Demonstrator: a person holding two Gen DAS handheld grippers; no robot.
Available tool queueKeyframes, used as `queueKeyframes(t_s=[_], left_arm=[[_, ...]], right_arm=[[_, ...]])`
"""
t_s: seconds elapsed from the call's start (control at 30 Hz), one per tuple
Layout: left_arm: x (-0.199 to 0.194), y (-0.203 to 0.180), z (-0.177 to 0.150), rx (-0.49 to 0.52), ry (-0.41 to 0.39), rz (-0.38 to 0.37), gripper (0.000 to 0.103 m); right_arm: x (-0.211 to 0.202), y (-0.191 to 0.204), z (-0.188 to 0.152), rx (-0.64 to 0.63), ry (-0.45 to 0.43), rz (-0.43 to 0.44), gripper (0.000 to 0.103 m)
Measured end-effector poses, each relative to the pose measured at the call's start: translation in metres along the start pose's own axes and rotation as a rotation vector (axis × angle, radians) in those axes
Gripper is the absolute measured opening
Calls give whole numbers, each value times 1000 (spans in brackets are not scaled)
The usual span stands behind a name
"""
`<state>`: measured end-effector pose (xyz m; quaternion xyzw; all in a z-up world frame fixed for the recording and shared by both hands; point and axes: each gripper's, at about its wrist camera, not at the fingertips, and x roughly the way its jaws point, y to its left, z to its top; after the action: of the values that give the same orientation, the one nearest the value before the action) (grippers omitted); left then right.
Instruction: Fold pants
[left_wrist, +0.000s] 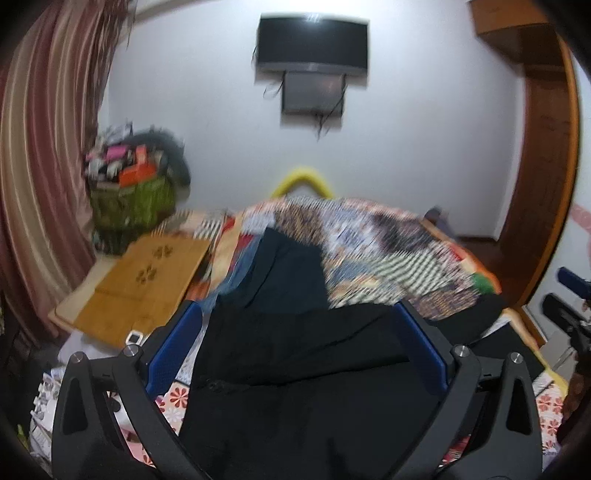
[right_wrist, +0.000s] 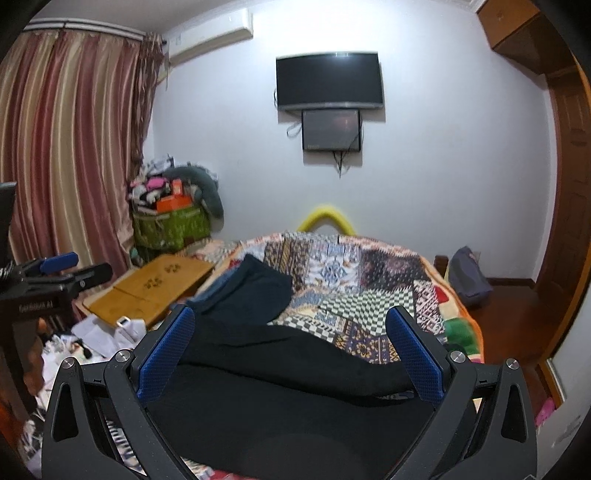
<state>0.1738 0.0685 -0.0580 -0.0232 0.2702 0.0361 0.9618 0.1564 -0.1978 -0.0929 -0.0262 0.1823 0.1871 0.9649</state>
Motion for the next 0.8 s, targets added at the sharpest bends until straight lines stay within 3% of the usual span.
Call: queueKeyframes(t_s=[0.2, 0.37, 0.57, 0.8], left_arm=[[101, 51, 2, -27, 194, 85, 103], [177, 96, -9, -83, 353, 103, 103], [249, 133, -32, -127, 491, 143, 103], [315, 141, -61, -134, 610, 118, 89]], right_arm=[[72, -20, -9, -46, 143, 11, 103], [116, -36, -21, -59, 265, 47, 103], [183, -55, -38, -46, 439, 100, 102], [243, -63, -53, -41, 586, 166, 100]])
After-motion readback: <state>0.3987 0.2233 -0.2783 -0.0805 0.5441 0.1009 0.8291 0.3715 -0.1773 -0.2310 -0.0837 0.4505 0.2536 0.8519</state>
